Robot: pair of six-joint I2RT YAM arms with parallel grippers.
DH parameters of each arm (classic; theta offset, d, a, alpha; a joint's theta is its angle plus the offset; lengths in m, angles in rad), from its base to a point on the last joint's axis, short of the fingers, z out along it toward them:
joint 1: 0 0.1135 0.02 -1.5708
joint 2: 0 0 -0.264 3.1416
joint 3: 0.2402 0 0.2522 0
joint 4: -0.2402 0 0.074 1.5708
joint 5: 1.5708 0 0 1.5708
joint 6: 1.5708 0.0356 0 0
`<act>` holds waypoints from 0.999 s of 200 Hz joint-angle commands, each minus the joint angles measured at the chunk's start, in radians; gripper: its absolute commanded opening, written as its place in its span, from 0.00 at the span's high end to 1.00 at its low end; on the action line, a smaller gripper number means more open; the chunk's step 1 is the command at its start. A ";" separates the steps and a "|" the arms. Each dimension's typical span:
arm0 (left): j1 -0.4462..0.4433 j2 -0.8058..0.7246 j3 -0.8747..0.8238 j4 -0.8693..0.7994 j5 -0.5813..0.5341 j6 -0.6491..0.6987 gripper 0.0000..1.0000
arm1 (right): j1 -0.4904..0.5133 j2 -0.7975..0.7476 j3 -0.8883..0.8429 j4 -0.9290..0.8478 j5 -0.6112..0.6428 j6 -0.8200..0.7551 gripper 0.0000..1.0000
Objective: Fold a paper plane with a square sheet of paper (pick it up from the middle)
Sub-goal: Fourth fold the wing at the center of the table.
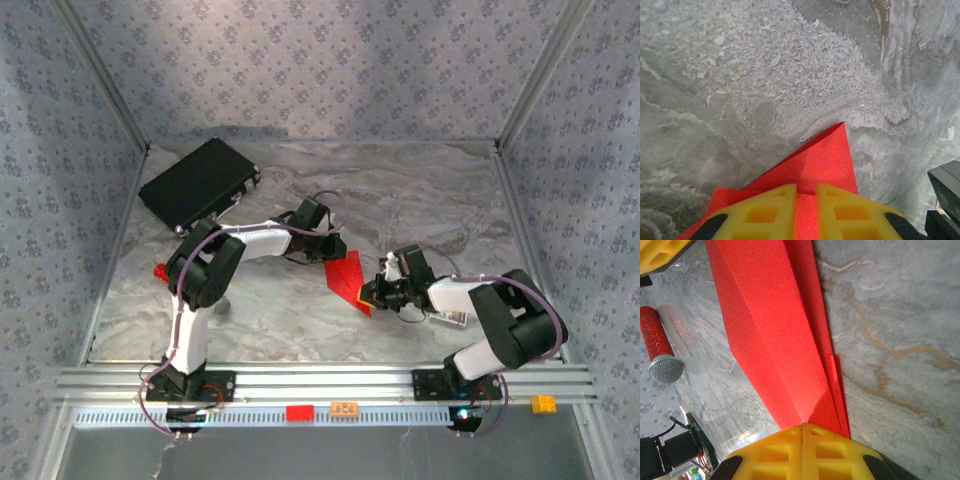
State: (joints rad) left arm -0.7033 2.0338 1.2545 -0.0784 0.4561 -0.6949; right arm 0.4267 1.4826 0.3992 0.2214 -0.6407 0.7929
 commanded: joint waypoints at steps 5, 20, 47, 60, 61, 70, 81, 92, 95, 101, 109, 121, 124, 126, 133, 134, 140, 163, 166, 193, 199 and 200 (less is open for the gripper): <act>-0.036 -0.065 -0.024 -0.018 0.019 0.006 0.93 | -0.006 0.024 -0.045 -0.142 0.087 0.002 1.00; -0.056 -0.063 -0.043 0.004 0.040 -0.011 0.94 | -0.009 0.024 -0.046 -0.140 0.088 0.001 1.00; -0.089 -0.063 -0.074 0.047 0.055 -0.040 0.95 | -0.011 0.023 -0.047 -0.140 0.089 0.003 1.00; -0.101 -0.051 -0.089 0.076 0.071 -0.056 0.95 | -0.011 0.023 -0.049 -0.140 0.089 0.003 1.00; -0.102 -0.050 -0.090 0.077 0.071 -0.056 0.95 | -0.011 0.023 -0.049 -0.140 0.089 0.003 1.00; -0.109 -0.042 -0.101 0.087 0.075 -0.065 0.95 | -0.011 0.024 -0.049 -0.140 0.089 0.003 1.00; -0.113 -0.033 -0.118 0.107 0.075 -0.075 0.94 | -0.012 0.024 -0.049 -0.140 0.089 0.003 1.00; -0.112 -0.024 -0.143 0.139 0.079 -0.089 0.94 | -0.012 0.024 -0.050 -0.140 0.089 0.003 1.00; -0.112 -0.022 -0.148 0.141 0.077 -0.091 0.94 | -0.011 0.024 -0.050 -0.140 0.089 0.002 1.00; -0.110 -0.019 -0.153 0.140 0.067 -0.091 0.94 | -0.011 0.024 -0.051 -0.139 0.090 0.003 1.00; -0.107 -0.015 -0.162 0.140 0.055 -0.088 0.94 | -0.011 0.024 -0.051 -0.141 0.090 0.002 1.00; -0.097 -0.011 -0.171 0.139 0.041 -0.082 0.94 | -0.012 0.024 -0.052 -0.141 0.092 0.000 1.00; -0.094 -0.009 -0.172 0.138 0.038 -0.082 0.94 | -0.012 0.025 -0.051 -0.142 0.092 0.000 1.00; -0.092 -0.009 -0.173 0.138 0.037 -0.080 0.94 | -0.013 0.024 -0.051 -0.142 0.092 0.000 1.00; -0.083 -0.005 -0.173 0.140 0.034 -0.078 0.94 | -0.013 0.026 -0.053 -0.143 0.092 0.000 1.00; -0.082 -0.005 -0.174 0.140 0.033 -0.077 0.94 | -0.013 0.026 -0.053 -0.142 0.092 0.000 1.00; -0.072 -0.003 -0.174 0.140 0.032 -0.073 0.94 | -0.013 0.026 -0.053 -0.144 0.092 -0.001 1.00; -0.039 0.007 -0.158 0.137 0.034 -0.059 0.94 | -0.013 0.025 -0.056 -0.144 0.092 -0.003 1.00; -0.034 0.009 -0.153 0.135 0.035 -0.058 0.94 | -0.013 0.026 -0.057 -0.144 0.092 -0.003 1.00; 0.006 0.022 -0.117 0.120 0.041 -0.053 0.93 | -0.014 0.026 -0.056 -0.145 0.092 -0.010 1.00; 0.016 0.027 -0.106 0.114 0.042 -0.050 0.93 | -0.014 0.027 -0.056 -0.146 0.092 -0.010 1.00; 0.017 0.028 -0.104 0.112 0.041 -0.049 0.93 | -0.014 0.027 -0.057 -0.145 0.092 -0.010 1.00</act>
State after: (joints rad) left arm -0.7483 2.0140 1.1099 0.0708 0.5751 -0.7715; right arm 0.4210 1.4807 0.3950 0.2218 -0.6415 0.7959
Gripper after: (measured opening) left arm 0.066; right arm 0.065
